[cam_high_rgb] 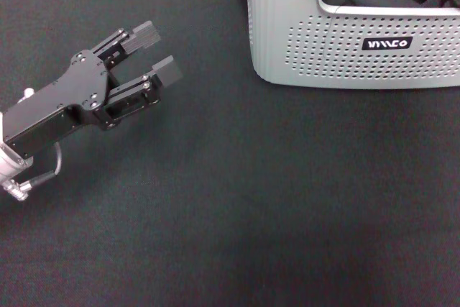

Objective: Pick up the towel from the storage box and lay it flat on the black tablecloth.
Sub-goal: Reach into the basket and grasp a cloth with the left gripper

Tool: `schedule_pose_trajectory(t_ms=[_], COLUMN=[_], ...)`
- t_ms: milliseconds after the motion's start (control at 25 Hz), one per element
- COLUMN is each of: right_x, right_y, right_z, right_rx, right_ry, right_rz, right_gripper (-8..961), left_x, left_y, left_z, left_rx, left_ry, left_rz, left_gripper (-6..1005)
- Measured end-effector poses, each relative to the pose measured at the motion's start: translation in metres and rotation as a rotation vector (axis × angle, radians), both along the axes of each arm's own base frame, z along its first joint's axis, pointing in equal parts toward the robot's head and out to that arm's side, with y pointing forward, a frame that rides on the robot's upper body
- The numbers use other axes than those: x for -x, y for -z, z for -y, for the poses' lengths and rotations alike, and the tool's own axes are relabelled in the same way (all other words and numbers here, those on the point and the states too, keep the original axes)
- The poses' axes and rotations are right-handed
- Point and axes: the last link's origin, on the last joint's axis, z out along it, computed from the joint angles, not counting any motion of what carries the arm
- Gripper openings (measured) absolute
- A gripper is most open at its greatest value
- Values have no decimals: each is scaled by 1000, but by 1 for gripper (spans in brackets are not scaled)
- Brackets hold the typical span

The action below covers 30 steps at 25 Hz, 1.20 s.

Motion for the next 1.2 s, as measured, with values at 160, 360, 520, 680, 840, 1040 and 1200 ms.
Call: schedule_pose_trajectory(t_ms=[160, 360, 520, 680, 840, 1040, 1200], right_x=[-5, -20, -32, -35, -31, -31, -31], right_y=[3, 2, 2, 4, 4, 8, 14], right_z=[7, 26, 26, 23, 24, 19, 12], right_rx=[16, 6, -22, -19, -22, -19, -4], right_ry=[2, 22, 49, 50, 22, 26, 20], right_rz=[-9, -17, -16, -16, -24, -32, -35], right_gripper=[232, 133, 126, 128, 132, 164, 281], left_x=[1, 1, 1, 0, 0, 1, 2], left_y=[0, 0, -1, -2, -2, -1, -1], left_z=[1, 1, -2, -4, -4, -2, -1], left_rx=[-2, -2, -3, -3, -4, -8, -8], left_ry=[-4, -4, -4, 2, 3, 1, -4], left_rz=[1, 1, -7, -11, -12, -14, -13], left_gripper=[799, 798, 796, 795, 793, 791, 790])
